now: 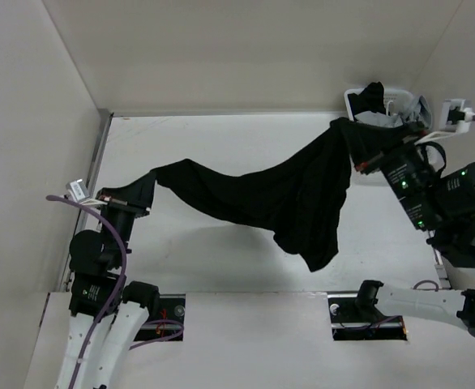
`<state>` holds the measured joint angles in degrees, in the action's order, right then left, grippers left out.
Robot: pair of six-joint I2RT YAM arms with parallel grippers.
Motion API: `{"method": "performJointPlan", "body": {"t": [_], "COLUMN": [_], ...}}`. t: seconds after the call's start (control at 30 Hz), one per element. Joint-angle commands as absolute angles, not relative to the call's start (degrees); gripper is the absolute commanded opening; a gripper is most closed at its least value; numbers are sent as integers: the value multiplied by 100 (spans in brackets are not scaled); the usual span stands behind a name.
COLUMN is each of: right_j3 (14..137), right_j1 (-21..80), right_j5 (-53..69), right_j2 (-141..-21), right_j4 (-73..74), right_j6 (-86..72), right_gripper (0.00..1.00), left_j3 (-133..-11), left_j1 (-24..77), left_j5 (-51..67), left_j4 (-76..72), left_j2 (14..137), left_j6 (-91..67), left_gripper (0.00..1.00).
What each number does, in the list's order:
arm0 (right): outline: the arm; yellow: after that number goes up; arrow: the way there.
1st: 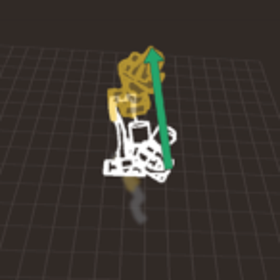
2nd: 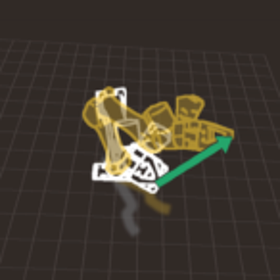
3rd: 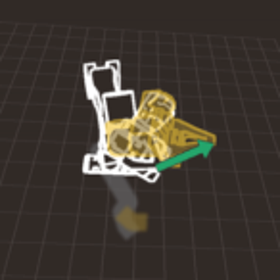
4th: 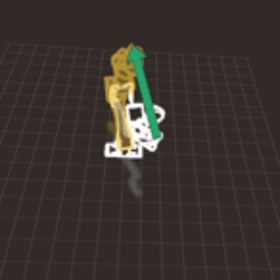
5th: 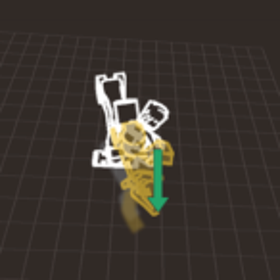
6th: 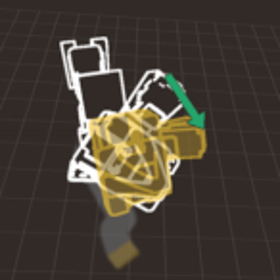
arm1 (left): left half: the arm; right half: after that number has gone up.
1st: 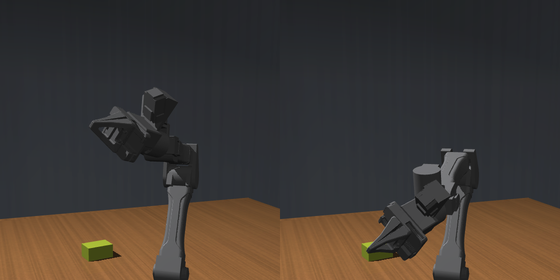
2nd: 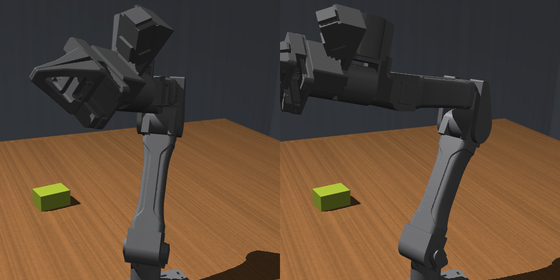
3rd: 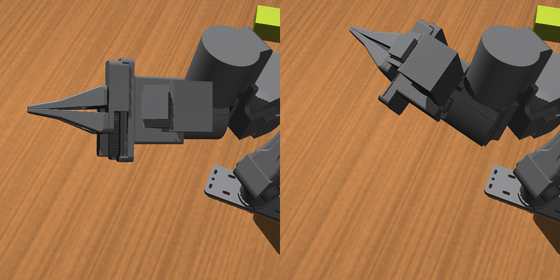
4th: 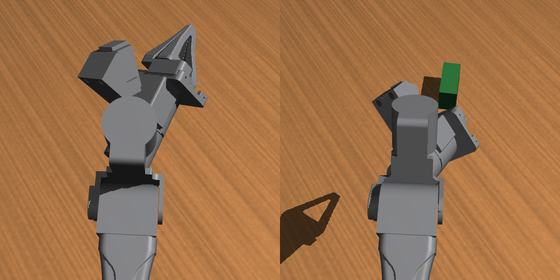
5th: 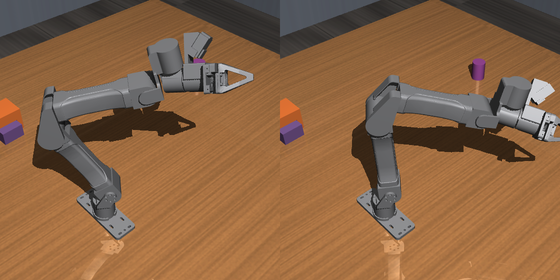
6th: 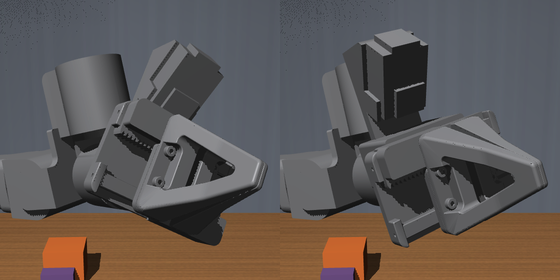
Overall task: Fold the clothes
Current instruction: Flatten the tank top out
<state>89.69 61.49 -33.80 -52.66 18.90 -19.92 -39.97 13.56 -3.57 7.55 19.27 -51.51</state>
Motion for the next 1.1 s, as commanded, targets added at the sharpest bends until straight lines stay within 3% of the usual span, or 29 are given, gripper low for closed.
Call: {"method": "performJointPlan", "body": {"t": [0.0, 0.13, 0.23, 0.33, 0.47, 0.53, 0.57, 0.67, 0.77, 0.83, 0.9, 0.93, 1.0, 1.07], "right_j3": [9211, 9264, 9369, 10034, 12324, 13355, 13490, 12119, 9221, 7636, 6045, 5412, 4434, 3791], "right_j1": [5422, 3490, 2415, 2027, 1771, 1753, 1788, 1963, 2367, 2640, 3034, 3263, 3754, 4151], "right_j5": [-3343, -1473, -109, 368, 475, 466, 457, 352, 80, -96, -385, -543, -895, -1456], "right_j2": [-5642, -6527, -7853, -9407, -11711, -12372, -12418, -11518, -9876, -8995, -8073, -7677, -7026, -6384], "right_j4": [1751, 1521, 1118, 975, 1624, 1950, 1969, 1409, 425, 80, -79, -36, 340, 1190], "right_j6": [-1257, -2054, -2706, -2891, -3005, -3181, -3208, -2980, -2891, -3049, -3417, -3645, -4085, -4498], "right_gripper": [3, 4, 5, 6, 6, 14, 23, 48, 55, 41, 14, 8, 6, 11], "left_j3": [-4175, -3956, -3684, -3271, -2524, -2181, -2049, -1750, -1644, -1600, -1530, -1486, -1415, -1371], "left_j1": [1401, 1393, 1358, 1428, 1463, 1463, 1463, 1481, 1490, 1490, 1507, 1507, 1490, 1489], "left_j5": [-624, -668, -677, -668, -729, -773, -782, -791, -817, -835, -844, -844, -852, -853], "left_j4": [1011, 1063, 1081, 1081, 976, 801, 687, 291, 115, 123, 184, 237, 403, 553], "left_j2": [1820, 1793, 1828, 1959, 2223, 2460, 2583, 3013, 3260, 3243, 3095, 3007, 2822, 2655], "left_j6": [-4887, -4843, -4825, -4851, -4965, -5080, -5132, -5255, -5300, -5309, -5291, -5282, -5265, -5247], "left_gripper": [0, 0, 0, 0, 0, 0, 0, 0, 0, 0, 0, 0, 0, 0]}}
